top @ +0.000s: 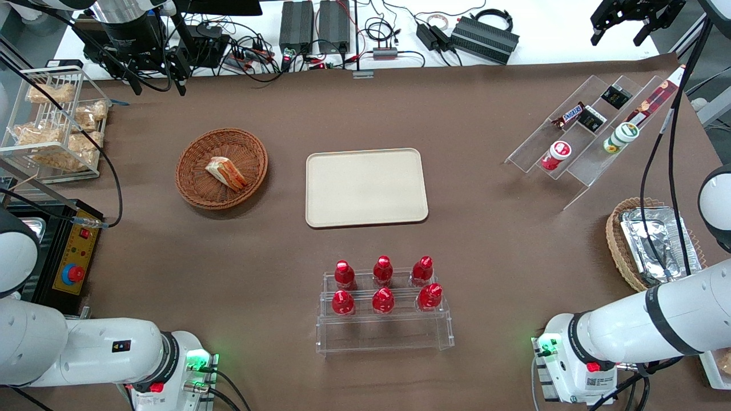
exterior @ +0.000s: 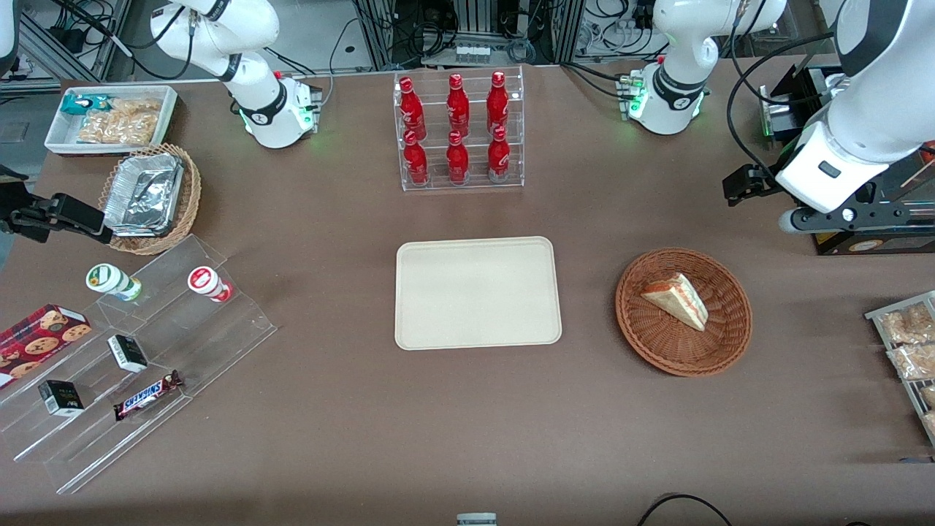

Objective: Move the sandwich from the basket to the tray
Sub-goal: 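Lower the left gripper into the wicker basket and close on the wrapped sandwich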

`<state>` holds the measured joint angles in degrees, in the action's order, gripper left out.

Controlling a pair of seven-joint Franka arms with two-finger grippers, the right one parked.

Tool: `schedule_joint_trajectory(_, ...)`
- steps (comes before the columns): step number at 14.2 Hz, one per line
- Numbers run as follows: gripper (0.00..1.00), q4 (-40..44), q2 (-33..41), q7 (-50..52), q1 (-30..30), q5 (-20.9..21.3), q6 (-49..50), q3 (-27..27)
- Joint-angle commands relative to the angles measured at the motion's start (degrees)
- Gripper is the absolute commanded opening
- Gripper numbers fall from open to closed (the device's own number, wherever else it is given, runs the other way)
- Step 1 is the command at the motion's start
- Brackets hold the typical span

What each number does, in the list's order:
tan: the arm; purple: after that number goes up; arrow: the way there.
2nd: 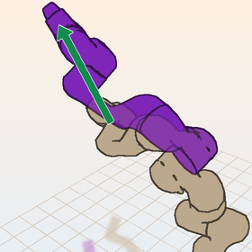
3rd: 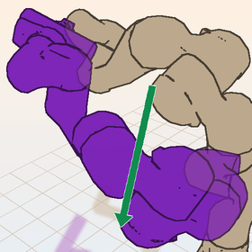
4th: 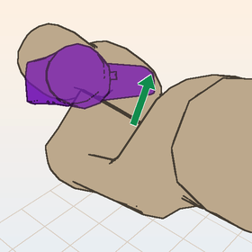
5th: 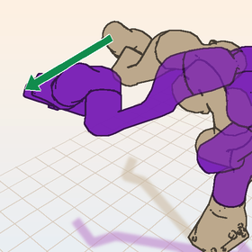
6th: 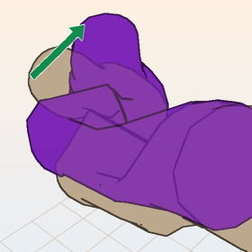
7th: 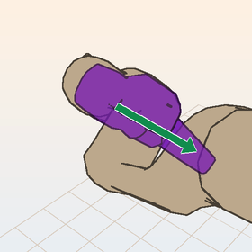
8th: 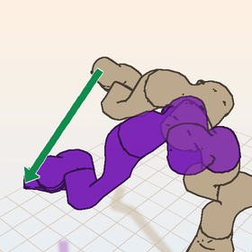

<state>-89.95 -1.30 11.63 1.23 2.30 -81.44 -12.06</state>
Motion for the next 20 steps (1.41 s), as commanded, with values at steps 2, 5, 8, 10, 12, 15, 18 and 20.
schedule_joint_trajectory(2,1.0,-0.49,-0.11,-0.82,1.05,-0.19,0.58,-0.69)
schedule_joint_trajectory(5,1.0,-6.18,-0.81,-0.13,1.05,0.34,-4.49,0.8)
schedule_joint_trajectory(8,1.0,-16.89,-0.73,10.48,1.05,0.25,-15.99,2.57)
schedule_joint_trajectory(10,1.0,-23.49,-0.81,12.97,1.05,0.08,-23.82,2.65)
schedule_joint_trajectory(12,1.0,-28.94,-2.12,18.65,0.96,-0.19,-31.81,2.65)
schedule_joint_trajectory(15,1.0,-32.13,-6.51,31.31,-1.14,-0.1,-41.59,3.35)
schedule_joint_trajectory(18,1.0,-32.13,-9.42,34.33,-2.73,-0.01,-42.75,5.46)
schedule_joint_trajectory(20,1.0,-32.22,-11.09,37.65,-2.73,-0.19,-44.33,5.64)
